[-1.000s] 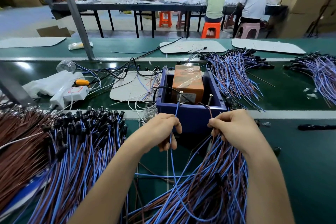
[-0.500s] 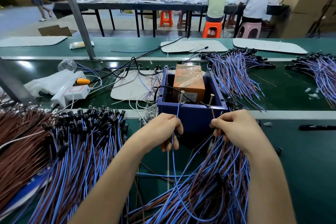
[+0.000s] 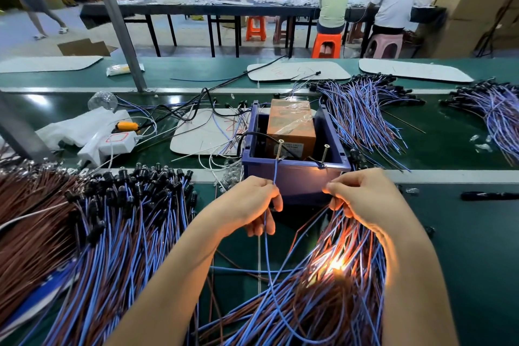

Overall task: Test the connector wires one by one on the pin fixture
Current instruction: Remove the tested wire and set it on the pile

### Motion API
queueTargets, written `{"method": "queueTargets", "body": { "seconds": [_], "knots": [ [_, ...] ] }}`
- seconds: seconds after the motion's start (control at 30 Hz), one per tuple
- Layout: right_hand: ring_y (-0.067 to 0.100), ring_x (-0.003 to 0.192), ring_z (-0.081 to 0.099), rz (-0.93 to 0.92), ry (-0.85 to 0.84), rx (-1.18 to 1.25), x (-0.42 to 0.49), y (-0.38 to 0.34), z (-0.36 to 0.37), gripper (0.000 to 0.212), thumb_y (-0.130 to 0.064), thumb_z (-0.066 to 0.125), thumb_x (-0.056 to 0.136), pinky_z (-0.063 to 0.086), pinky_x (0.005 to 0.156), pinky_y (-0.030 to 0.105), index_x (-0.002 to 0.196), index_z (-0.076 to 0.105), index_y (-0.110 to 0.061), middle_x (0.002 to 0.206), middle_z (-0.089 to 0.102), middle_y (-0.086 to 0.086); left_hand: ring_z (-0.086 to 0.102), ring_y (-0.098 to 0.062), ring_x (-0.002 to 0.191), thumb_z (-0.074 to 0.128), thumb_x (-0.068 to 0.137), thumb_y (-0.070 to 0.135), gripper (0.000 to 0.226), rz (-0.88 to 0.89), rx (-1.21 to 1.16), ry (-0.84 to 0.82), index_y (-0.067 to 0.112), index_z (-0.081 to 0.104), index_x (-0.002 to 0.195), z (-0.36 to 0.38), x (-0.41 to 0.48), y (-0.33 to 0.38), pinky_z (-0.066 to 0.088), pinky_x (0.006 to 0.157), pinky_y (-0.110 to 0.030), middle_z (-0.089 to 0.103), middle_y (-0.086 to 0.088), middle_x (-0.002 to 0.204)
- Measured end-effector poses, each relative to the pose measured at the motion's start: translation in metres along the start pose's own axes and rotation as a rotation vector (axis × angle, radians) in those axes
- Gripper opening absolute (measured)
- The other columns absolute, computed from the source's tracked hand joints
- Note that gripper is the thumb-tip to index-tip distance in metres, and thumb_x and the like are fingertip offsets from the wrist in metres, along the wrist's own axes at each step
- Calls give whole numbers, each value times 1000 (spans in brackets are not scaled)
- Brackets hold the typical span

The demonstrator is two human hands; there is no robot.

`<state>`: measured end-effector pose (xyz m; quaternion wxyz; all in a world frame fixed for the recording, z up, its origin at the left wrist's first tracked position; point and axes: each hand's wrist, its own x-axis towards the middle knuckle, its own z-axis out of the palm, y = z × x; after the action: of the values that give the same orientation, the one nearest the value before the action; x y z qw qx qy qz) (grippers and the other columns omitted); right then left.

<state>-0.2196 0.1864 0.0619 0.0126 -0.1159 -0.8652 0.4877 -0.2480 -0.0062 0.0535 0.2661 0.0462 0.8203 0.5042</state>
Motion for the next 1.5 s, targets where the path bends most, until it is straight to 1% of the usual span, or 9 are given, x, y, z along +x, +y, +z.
{"method": "queueTargets", "body": {
  "seconds": [0.4, 0.73, 0.87, 1.07, 1.17, 1.27, 1.37, 1.43, 1.5],
  "knots": [
    [13, 61, 60, -7, -9, -16, -2, -1, 0, 20, -16, 68, 87, 44, 59, 26, 68, 74, -18, 54, 66, -3, 42, -13, 32, 29, 99, 16, 28, -15, 3, -4, 8, 52, 85, 0, 0, 0, 33, 35, -17, 59, -6, 45],
    [9, 54, 56, -16, -4, 29, -2, -2, 2, 22, -14, 67, 87, 42, 57, 24, 66, 71, -18, 48, 63, -5, 42, -14, 33, 30, 98, 14, 28, 9, 16, -13, 8, 54, 85, -1, -8, 6, 33, 36, -18, 59, -6, 47],
    [2, 45, 51, -53, -15, 38, -7, -6, -4, 19, -14, 66, 86, 44, 56, 24, 68, 72, -15, 48, 62, -3, 41, -13, 33, 33, 102, 17, 31, 116, 4, -62, 5, 59, 88, -2, -19, 12, 34, 37, -19, 58, -3, 45],
    [1, 39, 43, -262, -87, 370, -26, -31, -3, 11, -13, 70, 84, 35, 42, 9, 75, 75, -18, 49, 54, -7, 48, -10, 44, 52, 97, 18, 17, 365, -164, -257, 18, 68, 102, 7, -37, 24, 41, 44, -16, 61, 1, 56],
    [-1, 44, 47, -312, -144, 391, -31, -40, 4, 7, -25, 68, 85, 36, 44, 7, 86, 75, -23, 51, 58, -10, 49, -9, 46, 56, 93, 13, 12, 457, -245, -136, 13, 68, 89, 7, -37, 27, 42, 44, -16, 60, 1, 58],
    [-6, 57, 56, -289, -365, 228, -35, -42, 5, 38, -52, 64, 70, 40, 48, 8, 100, 70, -29, 70, 68, -18, 54, -8, 48, 59, 83, 17, 12, 576, -530, 129, 8, 66, 87, -5, -37, 28, 46, 46, -15, 63, 0, 61],
    [5, 64, 56, -296, -570, -31, -40, -40, 5, 25, -42, 70, 79, 45, 59, 27, 94, 75, -23, 72, 72, -9, 60, -8, 55, 58, 80, 17, 17, 736, -728, 324, 14, 74, 80, -27, -40, 26, 51, 55, -15, 69, -2, 68],
    [14, 65, 54, -307, -542, -67, -39, -38, 2, 13, -30, 69, 86, 44, 65, 34, 86, 77, -20, 65, 71, -5, 63, -7, 59, 61, 82, 20, 17, 841, -772, 357, 16, 77, 80, -38, -43, 26, 51, 58, -14, 71, 0, 72],
    [10, 57, 50, -274, -415, -16, -37, -34, -6, 10, -24, 70, 85, 38, 58, 27, 80, 77, -18, 58, 67, -5, 64, -5, 62, 68, 81, 28, 13, 952, -773, 381, 19, 78, 84, -50, -46, 21, 51, 60, -13, 72, 3, 78]
  ]
}}
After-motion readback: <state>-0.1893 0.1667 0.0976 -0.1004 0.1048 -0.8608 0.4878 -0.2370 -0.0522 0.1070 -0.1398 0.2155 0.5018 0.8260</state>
